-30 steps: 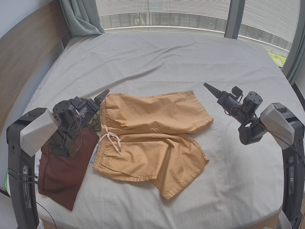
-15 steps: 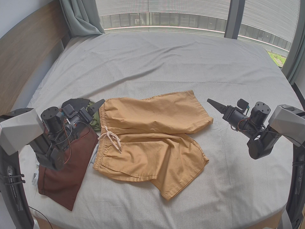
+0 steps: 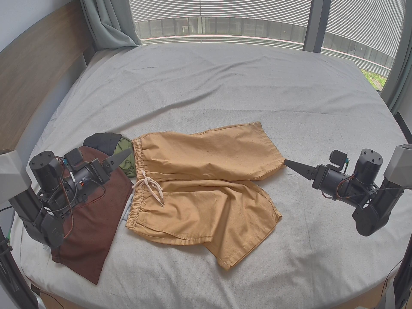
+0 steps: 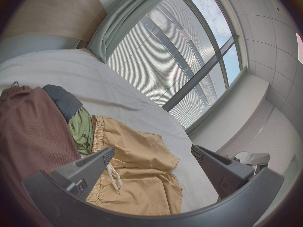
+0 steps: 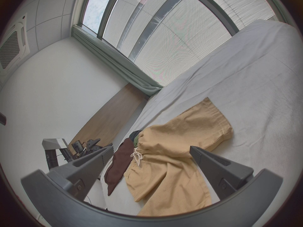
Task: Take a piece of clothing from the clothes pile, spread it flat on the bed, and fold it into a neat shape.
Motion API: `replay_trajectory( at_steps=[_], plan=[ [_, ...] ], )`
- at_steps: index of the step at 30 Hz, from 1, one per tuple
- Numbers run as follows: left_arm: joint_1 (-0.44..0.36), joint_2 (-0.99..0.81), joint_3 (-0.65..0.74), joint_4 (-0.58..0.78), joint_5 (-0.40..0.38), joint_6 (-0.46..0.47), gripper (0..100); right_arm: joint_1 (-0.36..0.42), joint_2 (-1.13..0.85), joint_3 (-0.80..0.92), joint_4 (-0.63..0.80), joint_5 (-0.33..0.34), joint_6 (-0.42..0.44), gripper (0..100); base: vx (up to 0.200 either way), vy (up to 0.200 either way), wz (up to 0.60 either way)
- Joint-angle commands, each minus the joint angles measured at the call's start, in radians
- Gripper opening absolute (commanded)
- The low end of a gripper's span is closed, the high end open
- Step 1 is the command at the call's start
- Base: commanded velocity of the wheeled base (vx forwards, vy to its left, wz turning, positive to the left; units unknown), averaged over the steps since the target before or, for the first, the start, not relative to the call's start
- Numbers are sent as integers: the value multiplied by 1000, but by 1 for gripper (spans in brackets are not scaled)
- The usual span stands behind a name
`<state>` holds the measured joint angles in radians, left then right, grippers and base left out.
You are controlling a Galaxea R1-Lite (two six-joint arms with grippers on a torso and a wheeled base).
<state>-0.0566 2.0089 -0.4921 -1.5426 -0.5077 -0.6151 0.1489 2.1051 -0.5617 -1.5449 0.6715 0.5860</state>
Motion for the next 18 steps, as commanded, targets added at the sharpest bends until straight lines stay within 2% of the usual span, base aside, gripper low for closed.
replay_trajectory(
  at_steps=[1,4,6,9,15,18],
  plan=[
    [26,-70,46,-1,-25,40,100,9,-97,89,0,13,-14,100,0,0,0],
    [44,-61,95,-1,-72,133,100,9,-89,120,0,19,-23,100,0,0,0],
    [58,-58,124,-1,-117,196,100,9,-62,120,0,11,-55,100,0,0,0],
    [66,-49,145,-1,-144,281,100,8,0,117,0,8,-97,100,0,0,0],
    [66,-47,162,-1,-181,305,100,11,52,121,0,2,-109,100,0,0,0],
    [66,-52,179,-1,-189,305,100,11,70,117,0,-29,-109,100,0,0,0]
  ],
)
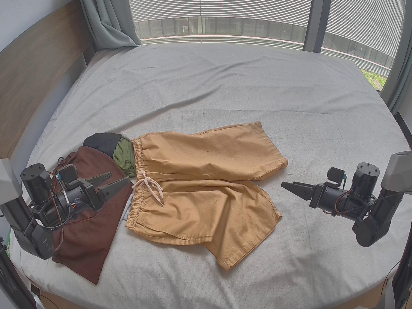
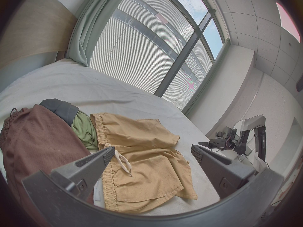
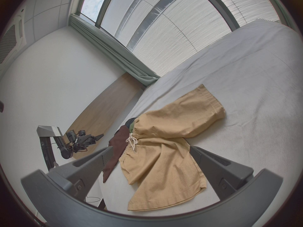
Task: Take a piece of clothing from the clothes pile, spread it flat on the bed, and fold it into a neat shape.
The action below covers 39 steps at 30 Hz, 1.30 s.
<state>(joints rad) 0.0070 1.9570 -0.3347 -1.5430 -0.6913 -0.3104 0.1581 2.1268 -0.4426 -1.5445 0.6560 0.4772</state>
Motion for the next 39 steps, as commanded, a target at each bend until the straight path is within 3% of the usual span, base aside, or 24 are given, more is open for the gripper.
replay_trajectory(
  at_steps=[1,8,16,39],
  plan=[
    [2,2,26,0,-7,2,100,1,53,-2,0,-22,0,100,0,0,0],
    [1,23,31,0,-4,5,100,-5,88,1,0,-32,-2,100,0,0,0],
    [-7,63,43,0,-10,83,100,-11,182,-2,0,-32,0,100,0,0,0],
    [-12,51,40,0,-10,85,100,-9,383,-91,-2,-56,3,100,0,0,0]
  ],
)
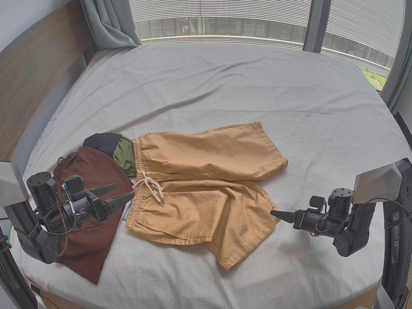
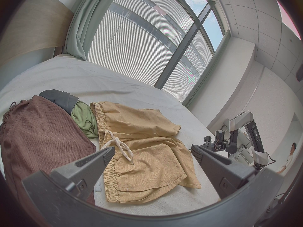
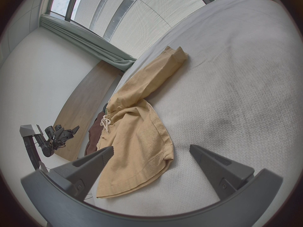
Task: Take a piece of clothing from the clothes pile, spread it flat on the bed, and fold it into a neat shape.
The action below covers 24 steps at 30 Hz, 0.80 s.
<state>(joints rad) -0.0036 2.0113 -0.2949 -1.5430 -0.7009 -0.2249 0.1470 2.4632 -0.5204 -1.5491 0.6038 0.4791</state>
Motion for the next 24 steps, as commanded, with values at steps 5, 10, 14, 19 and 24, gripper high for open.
replay_trajectory(
  at_steps=[5,10,14,19,24],
  plan=[
    [-3,-3,0,-2,0,1,100,20,49,-18,1,-4,4,100,0,0,0],
    [-4,-5,0,0,0,1,100,29,49,-30,1,-6,4,0,0,0,0],
    [-7,-5,2,0,0,4,100,28,53,-32,1,-4,4,0,0,0,0],
    [-7,-5,2,-2,0,4,100,23,71,-38,0,-4,4,0,0,0,0],
    [-12,-3,3,-2,1,6,100,-4,40,-46,1,-6,4,0,0,0,0]
  ],
)
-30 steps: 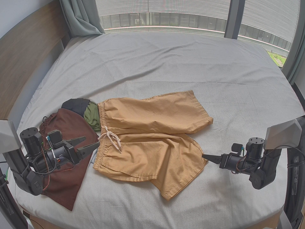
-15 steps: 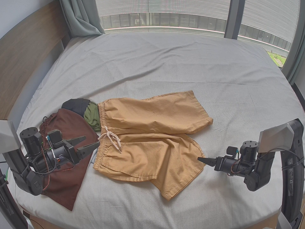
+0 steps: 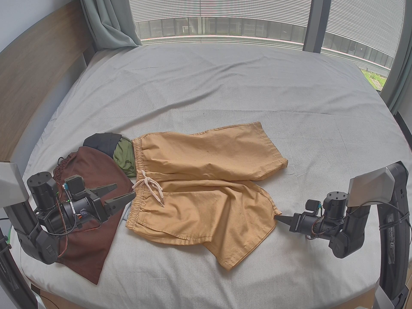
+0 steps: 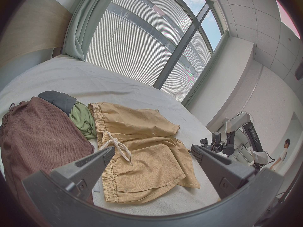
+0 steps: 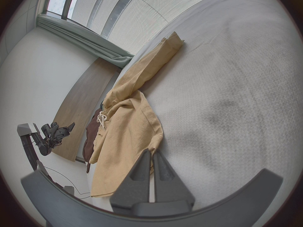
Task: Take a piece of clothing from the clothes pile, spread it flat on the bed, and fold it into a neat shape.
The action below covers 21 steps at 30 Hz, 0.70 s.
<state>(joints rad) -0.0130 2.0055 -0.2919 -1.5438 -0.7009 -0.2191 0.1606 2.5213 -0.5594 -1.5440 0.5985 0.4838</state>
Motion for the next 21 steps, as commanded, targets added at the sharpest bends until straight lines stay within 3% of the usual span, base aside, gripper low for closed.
replay_trajectory(
  at_steps=[1,7,21],
  plan=[
    [-4,2,0,-1,1,0,100,-27,-25,-13,-4,-2,-1,0,0,0,0],
    [-8,2,0,-1,1,-2,100,-90,-48,-88,-2,-3,1,0,0,0,0],
    [-7,6,-4,1,-25,-9,100,-92,-27,-266,-2,-63,7,0,0,0,0]
  ],
)
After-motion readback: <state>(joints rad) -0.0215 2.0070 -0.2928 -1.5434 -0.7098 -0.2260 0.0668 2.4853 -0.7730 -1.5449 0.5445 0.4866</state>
